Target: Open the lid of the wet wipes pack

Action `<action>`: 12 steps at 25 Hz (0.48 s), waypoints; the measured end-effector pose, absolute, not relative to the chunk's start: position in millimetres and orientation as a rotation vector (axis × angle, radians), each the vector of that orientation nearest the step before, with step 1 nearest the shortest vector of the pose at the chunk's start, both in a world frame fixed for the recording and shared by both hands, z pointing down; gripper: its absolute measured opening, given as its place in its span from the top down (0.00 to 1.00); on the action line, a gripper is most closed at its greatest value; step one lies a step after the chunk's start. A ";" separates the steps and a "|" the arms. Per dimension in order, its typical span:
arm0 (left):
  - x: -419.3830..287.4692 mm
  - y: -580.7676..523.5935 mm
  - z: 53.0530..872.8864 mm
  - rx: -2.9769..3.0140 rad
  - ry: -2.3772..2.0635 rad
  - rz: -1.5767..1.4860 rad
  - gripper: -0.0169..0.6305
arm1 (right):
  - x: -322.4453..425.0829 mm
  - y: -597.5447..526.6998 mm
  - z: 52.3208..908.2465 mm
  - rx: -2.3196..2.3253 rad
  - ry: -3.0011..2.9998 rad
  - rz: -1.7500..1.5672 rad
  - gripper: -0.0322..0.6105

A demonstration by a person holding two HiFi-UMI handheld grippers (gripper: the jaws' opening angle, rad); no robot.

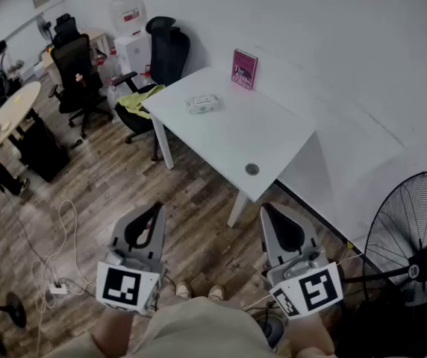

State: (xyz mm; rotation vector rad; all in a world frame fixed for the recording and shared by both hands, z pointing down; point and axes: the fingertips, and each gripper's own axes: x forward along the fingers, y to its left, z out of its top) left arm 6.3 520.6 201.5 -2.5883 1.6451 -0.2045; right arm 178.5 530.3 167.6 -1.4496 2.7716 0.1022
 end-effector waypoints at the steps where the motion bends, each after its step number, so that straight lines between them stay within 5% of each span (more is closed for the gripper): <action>1: 8.4 519.3 202.1 -2.589 1.644 -0.205 0.94 | 180.0 529.6 168.0 -1.452 2.770 0.114 0.91; 12: 31.2 509.0 214.5 -2.601 1.643 -0.220 0.94 | 195.4 523.1 173.4 -1.407 2.740 0.097 0.91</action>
